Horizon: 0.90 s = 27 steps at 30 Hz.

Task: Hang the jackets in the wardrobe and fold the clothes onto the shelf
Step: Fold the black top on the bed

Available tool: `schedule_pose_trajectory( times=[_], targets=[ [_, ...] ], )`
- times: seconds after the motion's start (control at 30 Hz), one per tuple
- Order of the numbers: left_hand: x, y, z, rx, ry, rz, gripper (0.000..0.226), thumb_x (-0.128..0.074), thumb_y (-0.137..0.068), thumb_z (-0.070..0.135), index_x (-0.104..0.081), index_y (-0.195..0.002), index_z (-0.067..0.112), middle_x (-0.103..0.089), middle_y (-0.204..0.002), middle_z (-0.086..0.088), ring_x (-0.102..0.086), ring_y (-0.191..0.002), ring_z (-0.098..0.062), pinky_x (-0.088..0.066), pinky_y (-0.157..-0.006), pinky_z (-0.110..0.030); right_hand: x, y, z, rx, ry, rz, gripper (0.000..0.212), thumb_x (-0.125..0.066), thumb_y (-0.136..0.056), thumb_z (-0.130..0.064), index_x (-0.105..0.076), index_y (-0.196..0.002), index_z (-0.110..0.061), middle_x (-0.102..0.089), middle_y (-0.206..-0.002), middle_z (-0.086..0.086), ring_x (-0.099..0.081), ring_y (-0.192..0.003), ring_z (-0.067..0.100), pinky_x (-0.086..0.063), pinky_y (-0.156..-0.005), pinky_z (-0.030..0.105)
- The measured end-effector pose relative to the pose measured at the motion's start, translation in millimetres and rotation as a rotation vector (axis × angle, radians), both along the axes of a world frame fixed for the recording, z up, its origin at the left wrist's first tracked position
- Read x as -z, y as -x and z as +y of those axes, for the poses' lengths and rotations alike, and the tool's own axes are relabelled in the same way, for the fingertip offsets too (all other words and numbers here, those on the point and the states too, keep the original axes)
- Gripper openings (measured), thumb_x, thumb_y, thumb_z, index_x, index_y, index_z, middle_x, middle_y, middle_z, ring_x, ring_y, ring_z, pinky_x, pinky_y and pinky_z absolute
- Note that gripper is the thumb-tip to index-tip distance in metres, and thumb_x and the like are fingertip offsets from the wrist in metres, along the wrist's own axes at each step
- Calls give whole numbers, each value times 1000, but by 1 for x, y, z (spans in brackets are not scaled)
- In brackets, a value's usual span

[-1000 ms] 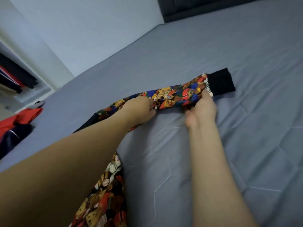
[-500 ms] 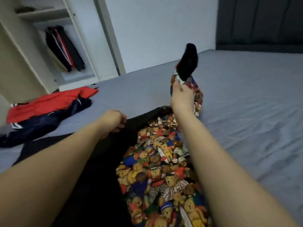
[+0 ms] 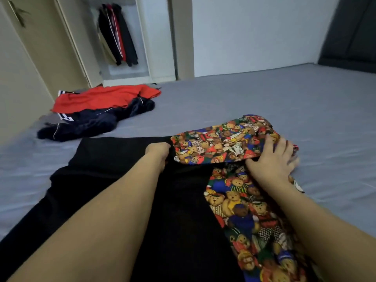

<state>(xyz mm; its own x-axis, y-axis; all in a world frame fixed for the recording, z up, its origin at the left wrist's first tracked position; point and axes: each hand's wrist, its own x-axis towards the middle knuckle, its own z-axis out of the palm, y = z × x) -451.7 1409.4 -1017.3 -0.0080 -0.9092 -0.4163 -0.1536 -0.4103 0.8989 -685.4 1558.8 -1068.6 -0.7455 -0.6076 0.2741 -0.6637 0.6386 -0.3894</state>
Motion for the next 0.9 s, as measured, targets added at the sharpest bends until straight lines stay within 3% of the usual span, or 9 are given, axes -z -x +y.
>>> schedule_pose_trajectory(
  times=[0.17, 0.27, 0.37, 0.43, 0.57, 0.63, 0.7, 0.73, 0.9],
  targets=[
    [-12, 6, -21, -170, 55, 164, 11, -49, -92, 8, -58, -99, 10, -65, -86, -15, -61, -58, -27, -47, -40, -26, -5, 13, -4, 156, 318, -194, 94, -66, -76, -24, -9, -151, -19, -4, -159, 16, -7, -145, 39, -15, -116, 56],
    [-14, -62, -50, -204, 311, -267, 27, -57, -90, 11, -65, -114, -1, -66, -116, -22, -65, -101, -35, -56, -85, -43, -6, 15, -3, 181, 360, -155, 75, -60, -80, -12, -27, -147, -11, -30, -150, 19, -30, -136, 40, -32, -107, 50],
    [-5, -140, -65, -66, 361, -745, 23, -58, -88, 11, -66, -103, -5, -64, -112, -29, -62, -99, -39, -51, -90, -44, -3, 6, -6, -20, 178, 18, 51, -49, -84, -8, -50, -134, -19, -49, -135, 11, -52, -116, 36, -46, -83, 42],
    [6, -170, -62, 4, 324, -901, 16, -56, -89, 14, -57, -92, -2, -62, -107, -28, -57, -88, -36, -47, -79, -41, 3, -4, -8, -150, -89, 204, 56, -46, -90, -13, -37, -145, -22, -40, -146, 8, -47, -125, 33, -45, -90, 42],
    [26, -179, -66, 3, 310, -883, 33, -51, -91, 17, -47, -118, -2, -56, -115, -28, -54, -105, -42, -39, -80, -41, -11, -10, -24, -279, -606, 248, 79, -48, -95, -35, 1, -155, -21, 2, -162, 9, -6, -148, 29, -10, -118, 50],
    [26, -176, -72, -76, 277, -801, 39, -52, -86, 12, -49, -123, -3, -58, -117, -27, -55, -107, -43, -43, -83, -42, -31, -15, -36, -358, -583, -74, 80, -48, -93, -34, 0, -155, -16, 3, -162, 13, -2, -149, 31, -5, -118, 50],
    [24, -176, -80, -144, 287, -696, 43, -50, -84, 7, -49, -127, 0, -58, -120, -28, -55, -110, -45, -46, -90, -43, -49, -26, -56, -462, -323, -530, 63, -44, -96, -28, -22, -152, -8, -20, -157, 21, -21, -144, 37, -21, -115, 48],
    [21, -177, -83, -162, 322, -654, 45, -49, -84, 7, -46, -128, 2, -57, -121, -28, -54, -111, -46, -46, -93, -45, -54, -29, -67, -489, -187, -566, 56, -41, -98, -31, -30, -149, -9, -27, -155, 20, -26, -142, 36, -25, -114, 47],
    [8, -210, -80, -144, 336, -1028, 38, -52, -86, 11, -39, -122, 8, -56, -121, -29, -52, -116, -46, -41, -95, -49, -36, -39, -106, -361, -355, -71, 71, -18, -95, -64, -12, -155, -26, 1, -163, 3, 3, -149, 22, -1, -117, 56]
  ],
)
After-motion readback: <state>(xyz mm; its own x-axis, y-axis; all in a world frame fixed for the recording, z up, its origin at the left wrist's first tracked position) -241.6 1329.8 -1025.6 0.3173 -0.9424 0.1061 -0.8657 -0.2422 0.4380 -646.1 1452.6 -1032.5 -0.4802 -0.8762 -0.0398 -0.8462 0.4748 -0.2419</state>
